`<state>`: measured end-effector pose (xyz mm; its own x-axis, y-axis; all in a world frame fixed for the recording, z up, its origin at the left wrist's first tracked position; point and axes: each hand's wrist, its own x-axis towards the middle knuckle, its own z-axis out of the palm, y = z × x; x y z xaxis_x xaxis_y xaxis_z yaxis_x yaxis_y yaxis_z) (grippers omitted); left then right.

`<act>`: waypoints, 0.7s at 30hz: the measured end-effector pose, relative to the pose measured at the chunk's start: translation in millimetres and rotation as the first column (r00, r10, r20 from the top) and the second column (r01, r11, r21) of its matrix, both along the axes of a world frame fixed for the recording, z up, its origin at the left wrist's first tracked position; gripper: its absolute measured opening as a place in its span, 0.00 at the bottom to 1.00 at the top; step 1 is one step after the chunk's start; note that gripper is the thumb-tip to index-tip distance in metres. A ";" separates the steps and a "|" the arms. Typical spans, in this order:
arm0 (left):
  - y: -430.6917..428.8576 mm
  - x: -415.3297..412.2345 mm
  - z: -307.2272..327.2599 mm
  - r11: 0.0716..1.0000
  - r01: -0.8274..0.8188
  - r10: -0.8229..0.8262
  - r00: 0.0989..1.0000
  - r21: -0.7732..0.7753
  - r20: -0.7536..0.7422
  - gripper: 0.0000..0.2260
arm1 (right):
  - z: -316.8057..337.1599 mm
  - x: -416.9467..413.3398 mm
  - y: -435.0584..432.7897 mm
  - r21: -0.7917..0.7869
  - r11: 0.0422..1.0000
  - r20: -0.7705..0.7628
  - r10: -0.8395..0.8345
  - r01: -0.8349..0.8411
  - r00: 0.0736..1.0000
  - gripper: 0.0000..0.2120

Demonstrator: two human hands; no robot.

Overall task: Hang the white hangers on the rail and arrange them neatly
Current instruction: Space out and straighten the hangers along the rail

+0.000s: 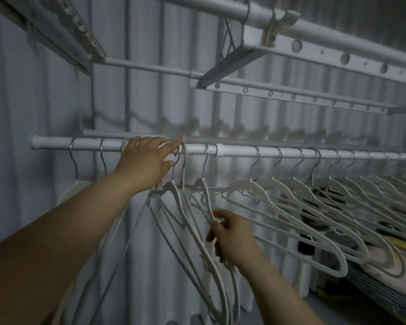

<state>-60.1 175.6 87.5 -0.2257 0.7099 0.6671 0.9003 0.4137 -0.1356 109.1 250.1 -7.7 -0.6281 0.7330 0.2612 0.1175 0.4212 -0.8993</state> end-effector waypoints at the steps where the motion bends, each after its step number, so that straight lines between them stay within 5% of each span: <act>1: -0.9 1.2 0.9 1.000 -0.005 0.005 1.000 -0.002 0.002 0.22 | 0.5 3.9 2.3 0.017 1.000 0.004 -0.007 0.007 1.000 0.15; 16: 6.0 16.5 -1.4 0.997 -0.044 0.042 0.999 0.069 0.025 0.22 | 5.4 39.8 42.5 0.045 0.997 0.021 -0.059 0.058 0.998 0.17; 21: 7.6 15.7 -1.9 0.998 -0.047 0.047 0.999 0.037 0.013 0.29 | 2.0 32.7 45.2 0.081 0.997 0.052 -0.020 0.016 0.998 0.16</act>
